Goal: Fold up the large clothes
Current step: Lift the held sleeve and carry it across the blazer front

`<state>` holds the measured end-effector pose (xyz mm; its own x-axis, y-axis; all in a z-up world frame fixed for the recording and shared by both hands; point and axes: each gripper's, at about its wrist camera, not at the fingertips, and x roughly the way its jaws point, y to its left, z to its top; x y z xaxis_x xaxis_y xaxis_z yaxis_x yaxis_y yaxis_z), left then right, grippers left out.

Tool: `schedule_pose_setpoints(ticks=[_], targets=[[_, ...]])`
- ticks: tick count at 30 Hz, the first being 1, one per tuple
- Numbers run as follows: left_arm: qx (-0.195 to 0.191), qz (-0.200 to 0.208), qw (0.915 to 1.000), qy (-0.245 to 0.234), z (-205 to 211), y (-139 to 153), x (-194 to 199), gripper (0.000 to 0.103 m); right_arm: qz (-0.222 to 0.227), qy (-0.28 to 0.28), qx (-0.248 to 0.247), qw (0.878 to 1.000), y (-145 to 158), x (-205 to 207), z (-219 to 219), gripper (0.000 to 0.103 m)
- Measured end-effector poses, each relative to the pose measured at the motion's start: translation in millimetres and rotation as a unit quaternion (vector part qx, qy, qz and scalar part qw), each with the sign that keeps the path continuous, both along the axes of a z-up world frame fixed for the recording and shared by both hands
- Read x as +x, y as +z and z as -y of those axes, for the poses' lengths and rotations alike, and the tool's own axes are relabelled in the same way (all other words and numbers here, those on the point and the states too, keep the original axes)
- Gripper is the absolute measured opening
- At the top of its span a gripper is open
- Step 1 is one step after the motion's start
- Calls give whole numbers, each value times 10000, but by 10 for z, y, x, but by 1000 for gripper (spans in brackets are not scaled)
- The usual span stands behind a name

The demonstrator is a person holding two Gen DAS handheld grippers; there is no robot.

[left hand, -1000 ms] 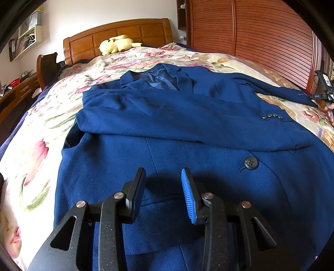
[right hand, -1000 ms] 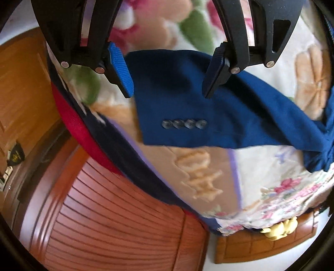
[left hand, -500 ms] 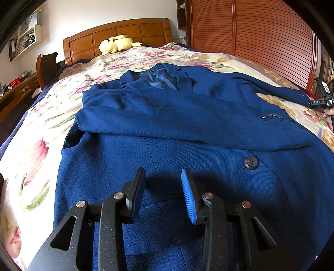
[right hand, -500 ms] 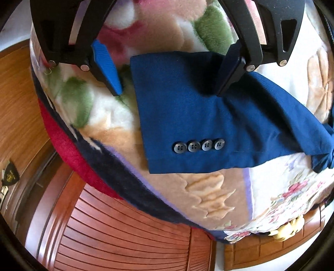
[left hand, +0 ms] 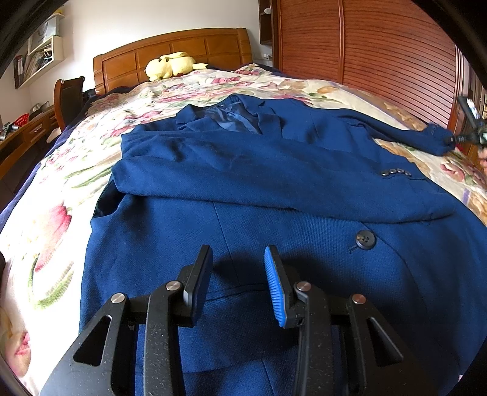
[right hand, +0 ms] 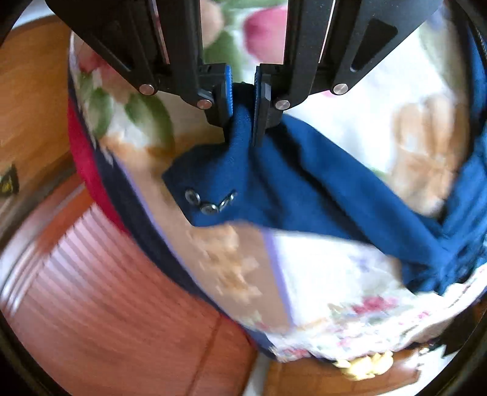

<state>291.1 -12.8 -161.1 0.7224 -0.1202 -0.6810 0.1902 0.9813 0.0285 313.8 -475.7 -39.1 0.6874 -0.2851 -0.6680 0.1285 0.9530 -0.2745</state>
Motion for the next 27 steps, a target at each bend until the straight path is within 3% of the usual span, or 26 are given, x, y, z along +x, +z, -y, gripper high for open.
schedule_pose_setpoints(ticks=[6, 12, 20, 27], targets=[[-85, 83, 9999, 7, -47, 57, -34, 36, 496, 713, -413, 9954, 707, -169, -864, 10], [-396, 258, 9989, 26, -158, 177, -110, 36, 1088, 1451, -561, 9818, 1294, -375, -1809, 9], [-423, 419, 9982, 58, -288, 333, -219, 36, 1466, 2179, -682, 9625, 1520, -550, -2803, 9], [-403, 564, 9974, 198, -508, 480, -299, 36, 1846, 2808, -561, 9402, 1752, -896, -3358, 9]])
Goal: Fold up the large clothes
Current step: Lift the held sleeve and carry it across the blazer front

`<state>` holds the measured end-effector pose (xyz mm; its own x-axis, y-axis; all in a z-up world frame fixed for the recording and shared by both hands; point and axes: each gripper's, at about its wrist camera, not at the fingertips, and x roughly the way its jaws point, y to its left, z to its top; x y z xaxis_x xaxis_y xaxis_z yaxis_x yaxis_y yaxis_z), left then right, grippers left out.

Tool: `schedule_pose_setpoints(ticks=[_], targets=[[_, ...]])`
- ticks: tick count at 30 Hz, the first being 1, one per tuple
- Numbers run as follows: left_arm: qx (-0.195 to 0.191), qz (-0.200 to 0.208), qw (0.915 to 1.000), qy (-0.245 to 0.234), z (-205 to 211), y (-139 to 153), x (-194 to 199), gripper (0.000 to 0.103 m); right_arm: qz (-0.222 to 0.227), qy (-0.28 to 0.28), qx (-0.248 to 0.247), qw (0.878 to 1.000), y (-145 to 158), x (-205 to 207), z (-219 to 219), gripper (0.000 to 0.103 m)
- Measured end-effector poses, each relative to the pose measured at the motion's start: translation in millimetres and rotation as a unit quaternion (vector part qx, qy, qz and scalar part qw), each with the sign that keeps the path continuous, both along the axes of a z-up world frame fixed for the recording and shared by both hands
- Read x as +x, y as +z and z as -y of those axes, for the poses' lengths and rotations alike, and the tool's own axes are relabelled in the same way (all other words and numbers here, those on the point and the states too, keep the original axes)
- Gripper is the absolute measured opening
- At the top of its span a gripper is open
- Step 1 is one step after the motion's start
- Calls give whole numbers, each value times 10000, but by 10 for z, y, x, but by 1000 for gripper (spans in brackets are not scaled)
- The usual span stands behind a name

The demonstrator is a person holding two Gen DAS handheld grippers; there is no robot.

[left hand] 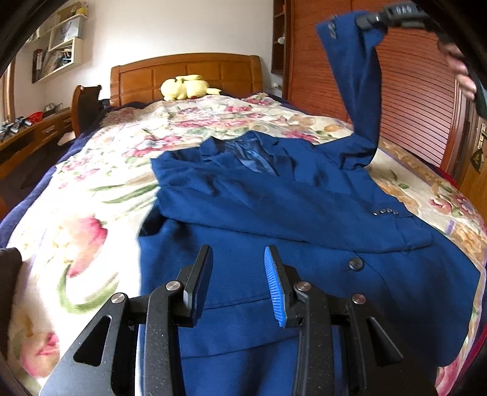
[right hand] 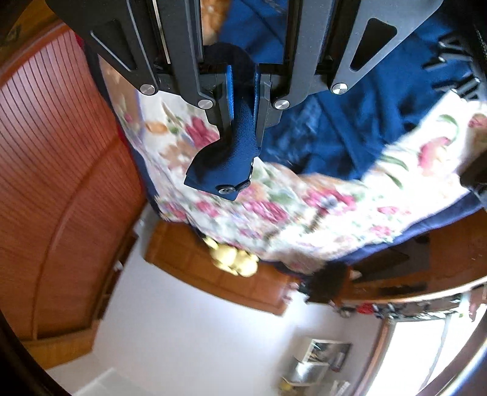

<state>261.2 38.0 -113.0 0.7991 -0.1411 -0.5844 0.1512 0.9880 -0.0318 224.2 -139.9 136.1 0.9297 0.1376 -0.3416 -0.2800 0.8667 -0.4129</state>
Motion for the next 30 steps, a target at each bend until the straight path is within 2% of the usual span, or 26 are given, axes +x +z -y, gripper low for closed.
schedule_pose_setpoints(ticks=[3, 7, 13, 18, 20, 22, 24, 27, 30], targets=[[59, 77, 9999, 124, -108, 52, -25, 36, 83, 332, 16, 9994, 57, -199, -132, 9], [99, 124, 9994, 309, -244, 84, -21, 36, -25, 651, -9, 9979, -24, -408, -164, 9], [-9, 70, 9990, 450, -373, 62, 16, 36, -467, 809, -137, 9955, -309, -503, -78, 10], [104, 79, 9991, 407, -313, 43, 20, 36, -882, 811, -54, 9928, -518, -505, 31, 10], [137, 72, 9991, 401, -301, 32, 27, 36, -1023, 811, -20, 9914, -516, -489, 12, 10], [144, 67, 9990, 407, -301, 27, 33, 36, -1178, 752, 35, 9902, -509, -434, 70, 18], [130, 71, 9990, 421, -320, 29, 37, 36, -1294, 721, 123, 9889, -455, -436, 10, 33], [85, 76, 9990, 444, -337, 31, 29, 36, -1258, 754, 223, 9889, -366, -429, -84, 47], [67, 64, 9989, 457, -342, 20, 24, 36, -1194, 815, 281, 9891, -394, -507, -52, 56]])
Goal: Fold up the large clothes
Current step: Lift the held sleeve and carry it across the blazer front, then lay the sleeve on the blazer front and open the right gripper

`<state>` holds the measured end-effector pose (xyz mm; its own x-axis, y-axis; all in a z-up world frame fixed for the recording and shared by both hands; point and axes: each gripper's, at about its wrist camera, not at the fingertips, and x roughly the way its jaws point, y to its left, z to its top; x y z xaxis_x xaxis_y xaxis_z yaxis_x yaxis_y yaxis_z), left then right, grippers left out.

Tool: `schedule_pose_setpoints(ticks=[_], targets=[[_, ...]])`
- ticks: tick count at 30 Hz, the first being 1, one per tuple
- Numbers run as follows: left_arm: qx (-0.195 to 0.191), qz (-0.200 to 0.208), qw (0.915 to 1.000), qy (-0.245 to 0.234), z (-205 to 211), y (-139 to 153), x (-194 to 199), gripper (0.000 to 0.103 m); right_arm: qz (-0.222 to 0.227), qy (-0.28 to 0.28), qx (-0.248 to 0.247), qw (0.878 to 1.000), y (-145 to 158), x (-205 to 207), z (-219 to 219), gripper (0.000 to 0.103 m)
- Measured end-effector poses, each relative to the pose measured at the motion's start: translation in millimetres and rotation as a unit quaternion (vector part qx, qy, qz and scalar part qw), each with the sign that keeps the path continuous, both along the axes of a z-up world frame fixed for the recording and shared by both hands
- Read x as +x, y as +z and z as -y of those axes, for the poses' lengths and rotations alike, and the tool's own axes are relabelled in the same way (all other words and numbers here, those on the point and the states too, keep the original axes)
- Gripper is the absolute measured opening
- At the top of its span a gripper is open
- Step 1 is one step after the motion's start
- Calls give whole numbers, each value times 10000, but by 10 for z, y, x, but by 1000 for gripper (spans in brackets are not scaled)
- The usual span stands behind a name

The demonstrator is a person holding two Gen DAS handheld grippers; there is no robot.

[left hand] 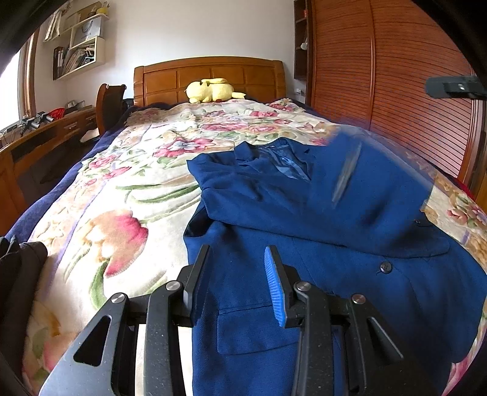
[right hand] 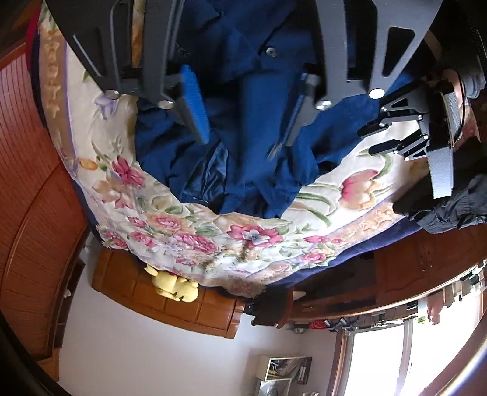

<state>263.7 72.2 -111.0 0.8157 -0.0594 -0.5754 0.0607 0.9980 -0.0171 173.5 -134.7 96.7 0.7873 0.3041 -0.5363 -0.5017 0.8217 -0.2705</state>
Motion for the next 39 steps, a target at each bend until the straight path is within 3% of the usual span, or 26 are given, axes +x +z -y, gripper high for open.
schedule_pose_setpoints(ticks=[10, 17, 29, 33, 39], targets=[[93, -41, 9999, -17, 44, -42, 1, 36, -417, -316, -56, 9986, -616, 121, 221, 57], [154, -137, 9998, -45, 82, -104, 28, 36, -908, -732, 7, 9932, -1134, 370, 433, 57], [261, -218, 9994, -66, 137, -175, 64, 36, -1283, -1170, 27, 9848, -1820, 813, 521, 57], [316, -223, 9992, -92, 169, -183, 61, 36, -1155, -1103, 422, 9863, -1943, 860, 576, 57], [414, -221, 9985, -287, 315, -142, 50, 36, -1002, -1095, 552, 9874, -2005, 893, 534, 59]])
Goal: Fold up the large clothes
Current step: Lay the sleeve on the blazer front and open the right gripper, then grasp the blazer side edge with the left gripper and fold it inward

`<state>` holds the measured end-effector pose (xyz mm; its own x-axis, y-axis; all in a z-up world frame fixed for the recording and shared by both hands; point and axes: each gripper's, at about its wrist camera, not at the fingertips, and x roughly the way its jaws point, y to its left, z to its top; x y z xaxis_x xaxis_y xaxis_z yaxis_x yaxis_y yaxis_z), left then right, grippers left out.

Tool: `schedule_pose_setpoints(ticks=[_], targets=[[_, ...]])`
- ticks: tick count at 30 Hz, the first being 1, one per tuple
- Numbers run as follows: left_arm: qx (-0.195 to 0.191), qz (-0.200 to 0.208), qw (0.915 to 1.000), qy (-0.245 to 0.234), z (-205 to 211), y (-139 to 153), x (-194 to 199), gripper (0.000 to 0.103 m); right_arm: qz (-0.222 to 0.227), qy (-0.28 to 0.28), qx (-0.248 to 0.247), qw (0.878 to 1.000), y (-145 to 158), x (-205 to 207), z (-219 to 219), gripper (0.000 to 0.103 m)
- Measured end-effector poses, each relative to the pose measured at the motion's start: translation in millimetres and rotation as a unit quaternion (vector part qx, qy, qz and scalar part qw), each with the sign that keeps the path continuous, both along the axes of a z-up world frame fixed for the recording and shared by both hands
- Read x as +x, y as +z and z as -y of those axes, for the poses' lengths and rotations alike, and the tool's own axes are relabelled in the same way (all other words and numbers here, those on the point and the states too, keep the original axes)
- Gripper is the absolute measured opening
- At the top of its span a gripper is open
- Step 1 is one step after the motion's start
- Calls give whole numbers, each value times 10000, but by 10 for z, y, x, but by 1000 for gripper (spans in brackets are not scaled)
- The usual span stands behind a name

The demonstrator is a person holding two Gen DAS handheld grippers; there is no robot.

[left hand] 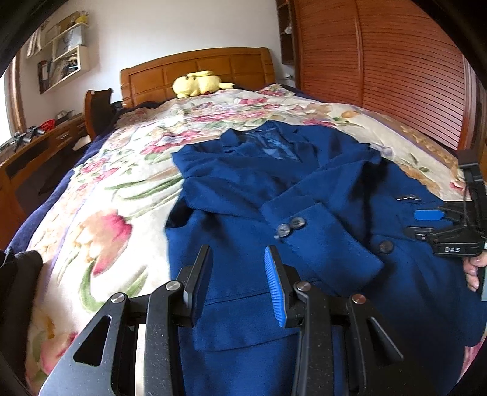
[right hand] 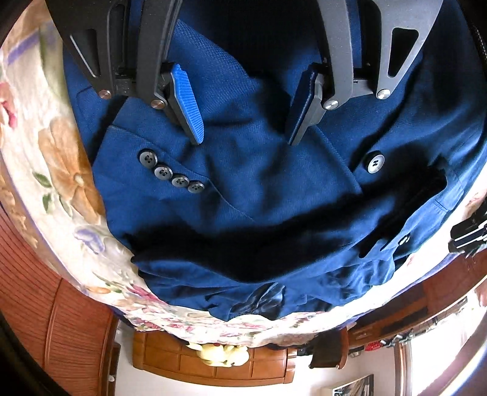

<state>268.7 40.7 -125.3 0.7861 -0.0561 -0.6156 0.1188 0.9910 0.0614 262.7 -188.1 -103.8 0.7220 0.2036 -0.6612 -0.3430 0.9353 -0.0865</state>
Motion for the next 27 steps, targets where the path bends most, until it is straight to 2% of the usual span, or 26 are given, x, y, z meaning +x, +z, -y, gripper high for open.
schedule_pose_setpoints(ticks=[9, 13, 18, 22, 27], targets=[[-157, -447, 9983, -342, 430, 44, 304, 36, -20, 31, 224, 9997, -32, -26, 89, 59], [77, -645, 9972, -371, 686, 31, 547, 36, -42, 55, 321, 9995, -25, -36, 133, 60], [681, -898, 9936, -90, 881, -96, 896, 36, -40, 50, 322, 9995, -24, -35, 125, 60], [785, -1278, 9887, -59, 921, -299, 1046, 36, -55, 56, 359, 9993, -20, -37, 128, 60], [919, -1302, 9872, -47, 955, -329, 1036, 36, -85, 72, 427, 9990, -13, -33, 143, 60]])
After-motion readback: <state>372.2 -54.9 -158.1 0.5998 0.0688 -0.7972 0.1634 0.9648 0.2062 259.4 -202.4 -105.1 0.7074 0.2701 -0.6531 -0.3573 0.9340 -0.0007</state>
